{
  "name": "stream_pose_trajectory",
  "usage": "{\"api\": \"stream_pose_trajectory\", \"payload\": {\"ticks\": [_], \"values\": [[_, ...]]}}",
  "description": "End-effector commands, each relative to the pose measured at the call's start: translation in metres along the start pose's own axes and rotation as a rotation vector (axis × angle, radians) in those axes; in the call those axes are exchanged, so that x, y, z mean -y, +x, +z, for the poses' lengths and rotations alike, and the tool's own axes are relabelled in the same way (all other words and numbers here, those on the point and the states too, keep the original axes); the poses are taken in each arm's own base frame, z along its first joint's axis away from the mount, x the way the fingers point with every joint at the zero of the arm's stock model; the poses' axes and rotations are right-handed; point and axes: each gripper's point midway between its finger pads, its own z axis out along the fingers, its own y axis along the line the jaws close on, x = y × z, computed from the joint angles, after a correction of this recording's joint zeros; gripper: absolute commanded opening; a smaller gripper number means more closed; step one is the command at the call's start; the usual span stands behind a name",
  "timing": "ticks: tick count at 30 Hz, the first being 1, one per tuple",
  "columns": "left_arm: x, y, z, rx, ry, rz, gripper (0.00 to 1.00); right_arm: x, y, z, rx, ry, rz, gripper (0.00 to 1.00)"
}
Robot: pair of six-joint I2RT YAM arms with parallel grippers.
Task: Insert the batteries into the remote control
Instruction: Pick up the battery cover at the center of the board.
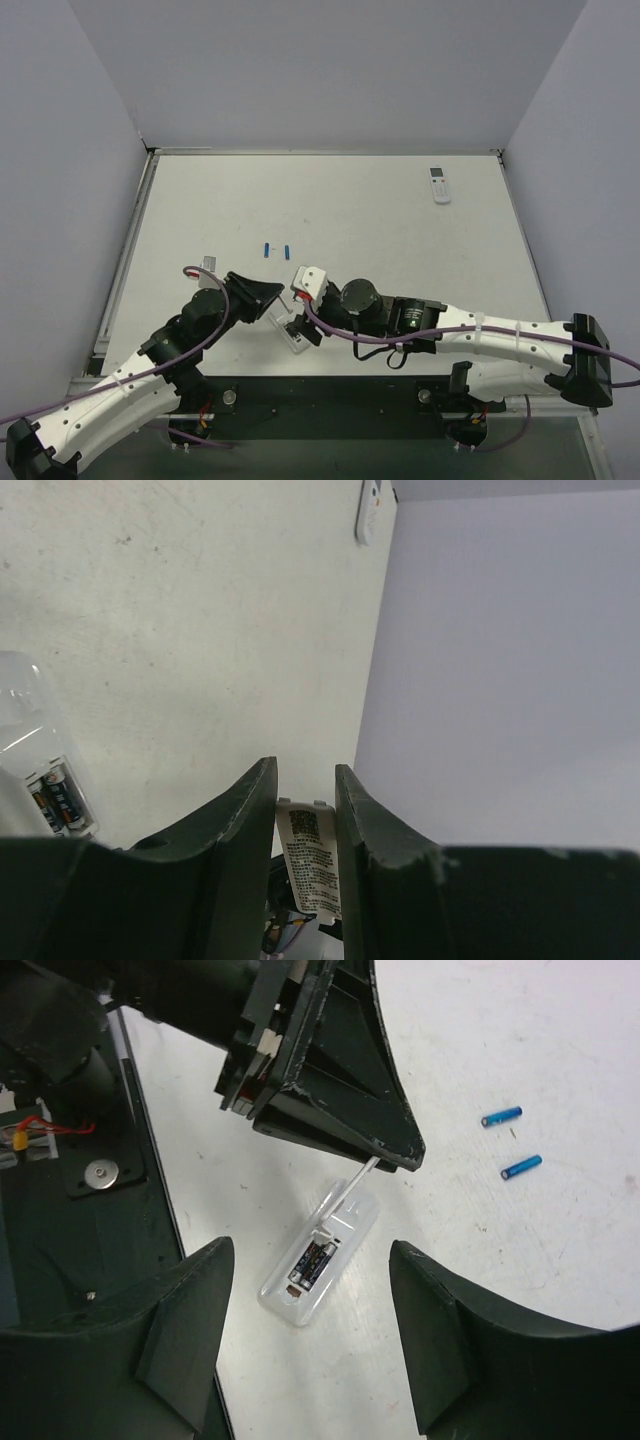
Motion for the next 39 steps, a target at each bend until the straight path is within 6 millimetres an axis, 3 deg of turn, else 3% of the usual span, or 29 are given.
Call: {"api": "stream_pose_trajectory", "payload": {"ticks": [1,15,27,30,34,36,37,39], "values": [[0.005,-0.004,0.001,0.025,-0.009,0.017,0.00,0.017,-0.023,0.012,0.032,0.138,0.135,0.58],[0.003,-0.006,0.002,0.038,-0.019,0.046,0.00,0.017,-0.002,0.043,-0.133,0.210,0.185,0.45],[0.006,-0.009,0.002,0.054,-0.027,0.083,0.00,0.019,0.025,0.048,-0.262,0.250,0.182,0.33],[0.006,-0.009,0.002,0.053,-0.029,0.089,0.00,0.020,0.026,0.048,-0.265,0.256,0.183,0.23],[0.005,-0.008,0.003,0.049,-0.027,0.104,0.01,0.020,0.027,0.047,-0.267,0.260,0.188,0.00],[0.004,-0.007,0.004,0.046,-0.027,0.124,0.07,0.022,0.029,0.045,-0.266,0.265,0.205,0.00],[0.004,-0.007,0.004,0.046,-0.027,0.132,0.16,0.021,0.030,0.045,-0.270,0.257,0.212,0.00],[0.001,-0.008,0.004,0.047,-0.037,0.160,0.25,0.023,0.034,0.041,-0.271,0.257,0.248,0.00]]}}
